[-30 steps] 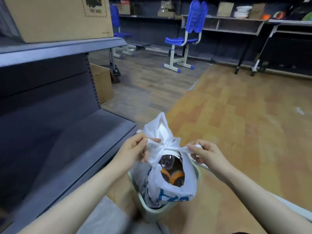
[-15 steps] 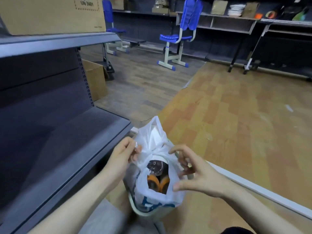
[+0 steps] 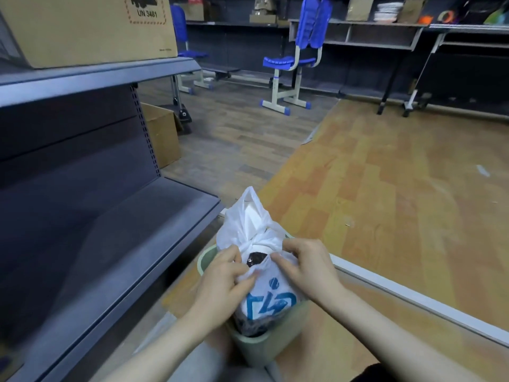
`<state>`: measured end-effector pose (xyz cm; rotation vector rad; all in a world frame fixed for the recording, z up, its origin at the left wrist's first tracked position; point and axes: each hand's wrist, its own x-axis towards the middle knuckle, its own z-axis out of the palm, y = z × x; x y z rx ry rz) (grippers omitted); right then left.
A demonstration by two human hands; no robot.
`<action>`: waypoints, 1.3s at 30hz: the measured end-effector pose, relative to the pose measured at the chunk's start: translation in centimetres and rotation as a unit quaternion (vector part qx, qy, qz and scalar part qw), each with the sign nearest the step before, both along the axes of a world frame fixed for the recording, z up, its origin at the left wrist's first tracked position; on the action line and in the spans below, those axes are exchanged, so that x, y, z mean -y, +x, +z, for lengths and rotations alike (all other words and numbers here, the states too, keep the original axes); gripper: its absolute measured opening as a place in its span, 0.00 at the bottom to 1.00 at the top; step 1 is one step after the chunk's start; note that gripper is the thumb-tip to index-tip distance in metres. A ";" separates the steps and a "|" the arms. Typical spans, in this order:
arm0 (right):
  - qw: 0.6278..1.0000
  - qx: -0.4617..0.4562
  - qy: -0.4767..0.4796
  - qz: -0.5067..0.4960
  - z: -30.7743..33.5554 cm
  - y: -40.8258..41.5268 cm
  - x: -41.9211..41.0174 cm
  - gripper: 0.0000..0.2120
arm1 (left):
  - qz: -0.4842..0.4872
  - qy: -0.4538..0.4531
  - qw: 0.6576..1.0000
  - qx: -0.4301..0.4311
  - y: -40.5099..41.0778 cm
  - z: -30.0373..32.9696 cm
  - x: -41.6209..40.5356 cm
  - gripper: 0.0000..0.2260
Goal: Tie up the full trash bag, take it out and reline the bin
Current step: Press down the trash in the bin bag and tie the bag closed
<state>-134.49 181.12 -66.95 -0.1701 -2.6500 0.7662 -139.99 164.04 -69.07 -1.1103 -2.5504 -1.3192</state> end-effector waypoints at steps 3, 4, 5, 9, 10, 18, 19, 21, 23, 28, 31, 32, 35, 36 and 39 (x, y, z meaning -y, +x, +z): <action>0.998 0.030 0.026 -0.044 0.0 -0.7 0.7 0.18 | 0.121 -0.004 0.993 0.002 -0.2 0.0 -1.8 0.26; 0.997 0.044 0.042 -0.055 0.3 -0.8 0.9 0.17 | 0.135 -0.009 0.991 -0.011 -0.3 0.3 -2.2 0.28; 0.993 0.066 0.069 -0.067 0.9 -0.9 1.0 0.20 | 0.138 -0.012 0.990 -0.027 -0.3 0.7 -2.6 0.29; 0.958 0.170 0.218 -0.071 3.6 -1.1 0.5 0.32 | 0.157 -0.022 0.987 -0.042 1.2 0.4 -3.7 0.22; 0.951 0.187 0.240 -0.061 4.1 -0.9 0.4 0.34 | 0.166 -0.013 0.985 -0.037 1.9 0.0 -3.9 0.18; 0.971 0.097 0.215 -0.047 4.3 -0.3 0.1 0.23 | 0.192 -0.014 0.981 -0.011 2.5 0.0 -4.8 0.17; 0.977 0.054 0.199 -0.059 3.8 -0.3 0.4 0.19 | 0.179 -0.048 0.982 -0.030 2.2 0.0 -4.8 0.17; 0.987 0.007 0.134 -0.083 2.8 -0.7 1.1 0.13 | 0.192 -0.098 0.975 -0.046 1.9 0.2 -4.9 0.14; 0.994 -0.006 0.079 -0.078 2.4 -1.8 1.8 0.14 | 0.223 -0.106 0.969 0.027 2.4 0.8 -5.7 0.12; 0.992 -0.096 -0.055 -0.064 1.5 -2.9 0.7 0.18 | 0.186 0.077 0.973 0.111 6.6 1.0 -7.2 0.18; 0.981 -0.104 -0.142 -0.078 0.6 -2.3 -0.7 0.25 | 0.198 0.187 0.962 0.018 4.6 1.3 -5.9 0.18; 0.982 -0.094 -0.146 -0.072 0.6 -2.2 -0.8 0.25 | 0.259 0.169 0.951 -0.017 2.7 1.5 -5.6 0.20; 0.987 -0.043 -0.148 -0.052 0.2 -2.5 -0.3 0.27 | 0.360 -0.042 0.918 0.162 -4.7 2.1 -5.1 0.35; 0.988 -0.038 -0.140 -0.050 0.1 -2.6 -0.3 0.27 | 0.343 -0.095 0.902 0.243 -6.5 2.3 -5.1 0.35; 0.993 -0.044 -0.097 -0.059 -0.2 -3.0 -0.5 0.26 | 0.311 -0.193 0.911 0.190 -8.4 2.2 -5.2 0.08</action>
